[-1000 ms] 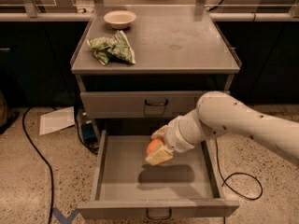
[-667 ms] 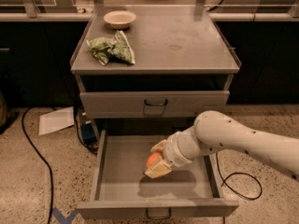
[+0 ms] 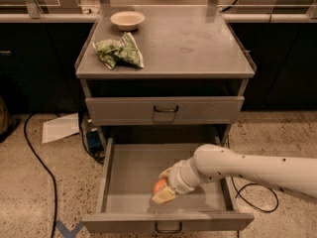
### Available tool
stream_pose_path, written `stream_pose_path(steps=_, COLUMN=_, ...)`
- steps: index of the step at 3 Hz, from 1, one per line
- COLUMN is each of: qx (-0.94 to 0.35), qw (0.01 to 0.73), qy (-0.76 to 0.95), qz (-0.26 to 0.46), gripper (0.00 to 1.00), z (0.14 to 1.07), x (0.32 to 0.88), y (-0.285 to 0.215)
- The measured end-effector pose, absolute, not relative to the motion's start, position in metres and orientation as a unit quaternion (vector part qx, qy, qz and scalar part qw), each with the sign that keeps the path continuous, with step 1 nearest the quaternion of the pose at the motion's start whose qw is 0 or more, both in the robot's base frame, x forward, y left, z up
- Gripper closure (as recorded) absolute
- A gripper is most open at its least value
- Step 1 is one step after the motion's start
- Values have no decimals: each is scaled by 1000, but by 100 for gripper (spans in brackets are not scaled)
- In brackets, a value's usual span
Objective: Place orange into middle drawer
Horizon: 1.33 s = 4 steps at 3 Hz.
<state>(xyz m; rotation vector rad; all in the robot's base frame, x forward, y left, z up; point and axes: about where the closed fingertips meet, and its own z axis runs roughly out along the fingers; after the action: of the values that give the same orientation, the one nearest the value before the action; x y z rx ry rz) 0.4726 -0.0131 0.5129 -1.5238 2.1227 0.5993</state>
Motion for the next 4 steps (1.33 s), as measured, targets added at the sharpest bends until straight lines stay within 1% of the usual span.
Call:
stream_pose_path(steps=1, qx=-553, qw=228, qy=771, qz=218, gripper=100, z=513, x=473, y=-13)
stream_pose_path(steps=2, qx=-535, qw=240, qy=780, qz=219, gripper=100, z=486, x=483, y=-16)
stream_pose_path(steps=3, qx=-499, qw=278, qy=789, qz=225, gripper=100, z=448, x=514, y=-18)
stream_pose_path(steps=4, qx=-447, qw=299, qy=805, qz=253, gripper=100, z=395, x=538, y=-17)
